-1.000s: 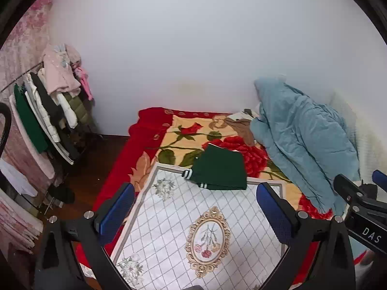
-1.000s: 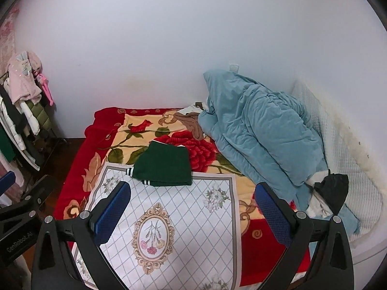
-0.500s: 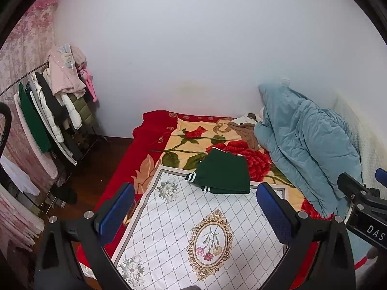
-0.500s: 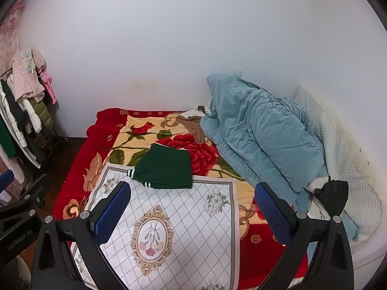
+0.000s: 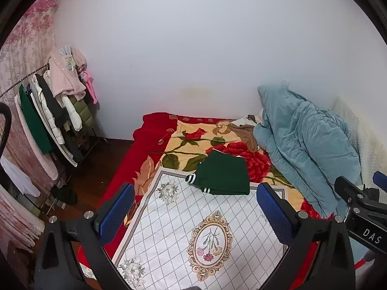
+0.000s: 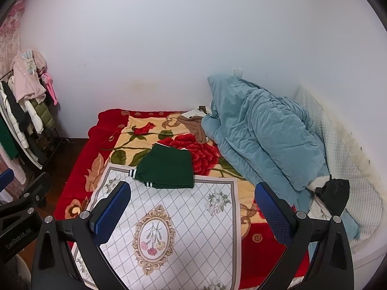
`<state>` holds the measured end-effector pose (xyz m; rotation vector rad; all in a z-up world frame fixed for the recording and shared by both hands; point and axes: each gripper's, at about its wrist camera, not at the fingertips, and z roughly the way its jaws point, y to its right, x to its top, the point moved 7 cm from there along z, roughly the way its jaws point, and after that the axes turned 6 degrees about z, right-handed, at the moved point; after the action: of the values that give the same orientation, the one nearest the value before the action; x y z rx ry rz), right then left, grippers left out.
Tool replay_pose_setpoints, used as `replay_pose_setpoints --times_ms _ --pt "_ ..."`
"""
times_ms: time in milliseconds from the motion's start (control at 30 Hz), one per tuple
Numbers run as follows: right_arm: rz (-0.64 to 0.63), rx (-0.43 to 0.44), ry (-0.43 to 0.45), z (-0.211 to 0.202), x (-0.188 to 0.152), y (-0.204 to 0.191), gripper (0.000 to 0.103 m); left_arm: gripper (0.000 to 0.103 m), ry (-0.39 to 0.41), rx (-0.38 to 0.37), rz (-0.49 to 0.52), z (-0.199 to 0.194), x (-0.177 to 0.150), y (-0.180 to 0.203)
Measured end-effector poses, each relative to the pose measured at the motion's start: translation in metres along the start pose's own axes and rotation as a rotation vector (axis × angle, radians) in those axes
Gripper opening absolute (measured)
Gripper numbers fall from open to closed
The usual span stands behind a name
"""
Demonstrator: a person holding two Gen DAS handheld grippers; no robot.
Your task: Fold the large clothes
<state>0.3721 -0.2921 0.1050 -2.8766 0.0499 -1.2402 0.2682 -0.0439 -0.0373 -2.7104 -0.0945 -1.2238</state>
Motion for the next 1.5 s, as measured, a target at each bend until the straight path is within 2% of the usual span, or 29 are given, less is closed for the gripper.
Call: replay_pose_setpoints --times_ms 1500 --pt "0.023 -0.013 0.015 -0.021 -0.015 0.011 0.103 0.103 0.016 0.003 0.008 -0.017 0.007 0.002"
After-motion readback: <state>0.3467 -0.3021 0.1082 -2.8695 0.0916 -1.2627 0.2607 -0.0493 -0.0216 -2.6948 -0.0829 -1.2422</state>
